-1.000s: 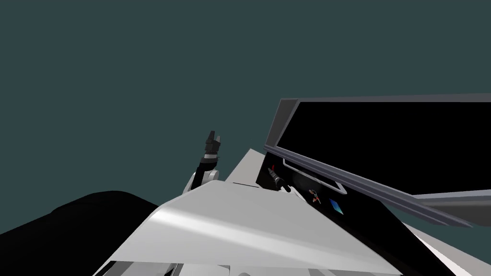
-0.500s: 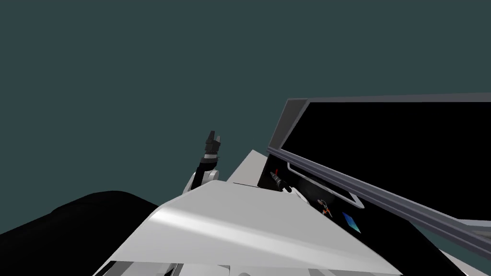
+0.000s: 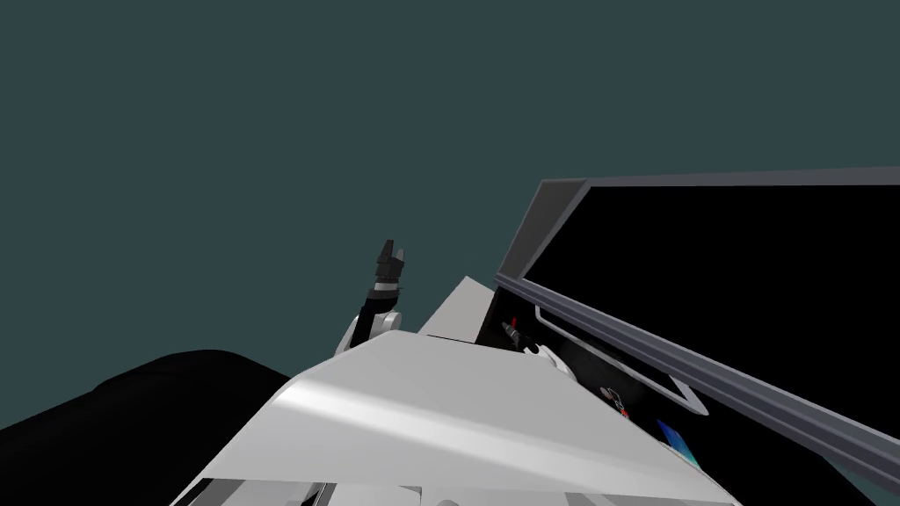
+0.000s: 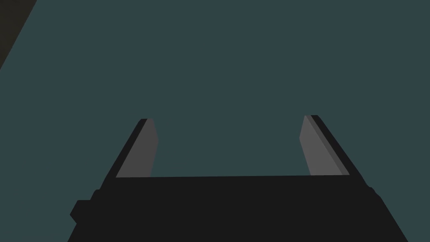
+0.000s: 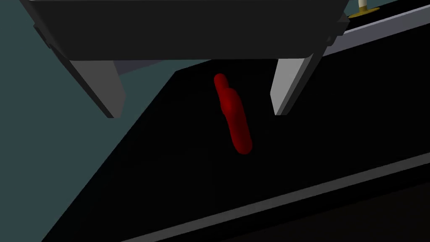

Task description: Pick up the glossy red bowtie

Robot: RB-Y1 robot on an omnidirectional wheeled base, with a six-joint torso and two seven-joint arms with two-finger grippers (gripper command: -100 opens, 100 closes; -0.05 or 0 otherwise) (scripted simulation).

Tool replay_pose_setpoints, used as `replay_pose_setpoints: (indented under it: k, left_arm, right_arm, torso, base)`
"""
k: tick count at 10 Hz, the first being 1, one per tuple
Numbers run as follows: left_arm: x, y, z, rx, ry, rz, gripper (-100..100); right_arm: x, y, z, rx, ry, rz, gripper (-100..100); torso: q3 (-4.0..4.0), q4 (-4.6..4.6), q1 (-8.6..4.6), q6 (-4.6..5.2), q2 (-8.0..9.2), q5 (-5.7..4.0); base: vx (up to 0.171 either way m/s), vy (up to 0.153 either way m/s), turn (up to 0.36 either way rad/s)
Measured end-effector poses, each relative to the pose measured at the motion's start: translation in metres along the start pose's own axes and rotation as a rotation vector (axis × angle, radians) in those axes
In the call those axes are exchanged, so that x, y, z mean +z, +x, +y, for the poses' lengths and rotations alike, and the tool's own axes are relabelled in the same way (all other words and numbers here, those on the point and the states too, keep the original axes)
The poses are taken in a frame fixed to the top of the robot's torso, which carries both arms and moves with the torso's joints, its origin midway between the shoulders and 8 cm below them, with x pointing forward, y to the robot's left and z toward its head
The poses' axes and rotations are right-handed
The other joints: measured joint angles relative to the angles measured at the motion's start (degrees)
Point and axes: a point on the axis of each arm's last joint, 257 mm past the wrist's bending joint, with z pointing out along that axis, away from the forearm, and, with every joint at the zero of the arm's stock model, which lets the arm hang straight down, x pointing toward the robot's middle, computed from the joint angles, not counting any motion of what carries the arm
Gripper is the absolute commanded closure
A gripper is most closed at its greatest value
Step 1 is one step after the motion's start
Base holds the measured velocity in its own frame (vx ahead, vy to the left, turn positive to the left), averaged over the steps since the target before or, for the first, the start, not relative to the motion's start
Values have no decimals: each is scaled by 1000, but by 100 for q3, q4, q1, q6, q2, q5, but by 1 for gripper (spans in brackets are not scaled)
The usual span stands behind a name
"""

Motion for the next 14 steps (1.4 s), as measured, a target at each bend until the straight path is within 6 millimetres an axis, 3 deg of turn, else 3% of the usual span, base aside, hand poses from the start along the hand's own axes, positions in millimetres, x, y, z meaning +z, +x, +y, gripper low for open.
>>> replay_pose_setpoints:
  k: [2,7,8,9,14]
  left_arm:
    - [0,0,0,0,0,0,0]
    - [0,0,0,0,0,0,0]
    - [0,0,0,0,0,0,0]
    - [0,0,0,0,0,0,0]
    - [0,0,0,0,0,0,0]
  right_arm:
    - [0,0,-33,-43,78,18,-100]
    - [0,-13,-87,-114,215,40,-100]
    - [0,-14,-89,-116,219,40,0]
    - [0,-14,-88,-116,219,40,-100]
    - [3,-1,-98,-101,227,34,-100]
  torso:
    - [-4,-2,2,2,-5,1]
    - [-5,-2,7,1,-9,2]
    - [3,0,2,3,8,0]
    - [11,3,-2,4,21,-1]
    - [12,4,-14,4,22,-4]
  base:
    - [50,22,23]
    - [64,23,94]
    - [9,3,-3]
    - [19,-11,35]
    - [25,-25,35]
